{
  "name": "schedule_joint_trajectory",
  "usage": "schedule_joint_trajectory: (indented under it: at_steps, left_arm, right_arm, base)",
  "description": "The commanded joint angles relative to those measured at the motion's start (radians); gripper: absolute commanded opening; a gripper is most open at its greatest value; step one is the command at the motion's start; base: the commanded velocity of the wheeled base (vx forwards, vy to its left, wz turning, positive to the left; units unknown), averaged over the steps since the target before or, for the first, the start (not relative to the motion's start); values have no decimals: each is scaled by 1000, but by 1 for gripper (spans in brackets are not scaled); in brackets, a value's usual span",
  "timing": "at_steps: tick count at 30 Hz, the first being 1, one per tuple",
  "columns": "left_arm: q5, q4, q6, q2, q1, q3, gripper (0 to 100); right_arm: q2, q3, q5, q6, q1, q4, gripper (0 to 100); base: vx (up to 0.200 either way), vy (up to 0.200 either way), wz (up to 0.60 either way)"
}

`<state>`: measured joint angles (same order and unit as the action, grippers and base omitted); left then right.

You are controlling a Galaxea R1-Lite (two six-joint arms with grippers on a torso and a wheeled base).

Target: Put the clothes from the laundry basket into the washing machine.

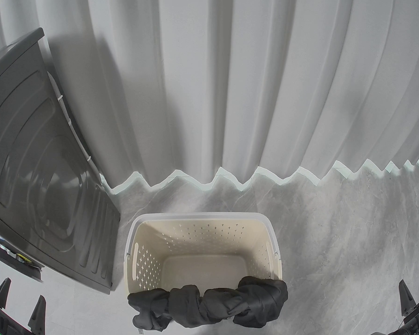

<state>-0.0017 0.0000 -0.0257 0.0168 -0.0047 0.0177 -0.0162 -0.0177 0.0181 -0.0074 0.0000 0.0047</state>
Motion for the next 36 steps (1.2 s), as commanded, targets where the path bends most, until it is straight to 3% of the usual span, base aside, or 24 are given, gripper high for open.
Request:
schedule_joint_trajectory:
  at_steps: [1,20,32,36]
  left_arm:
    - [0,0,1,-15,0,-16,100]
    - [0,0,0,-15,0,-16,100]
    - [0,0,3,-15,0,-16,100]
    - [0,0,3,-15,0,-16,100]
  right_arm:
    - [16,18,0,0,0,0,100]
    - [16,18,0,0,0,0,100]
    - [16,18,0,0,0,0,100]
    - [16,18,0,1,0,0,100]
  base:
    - [-200,0,0]
    - [-200,0,0]
    - [0,0,0]
    - [0,200,0]
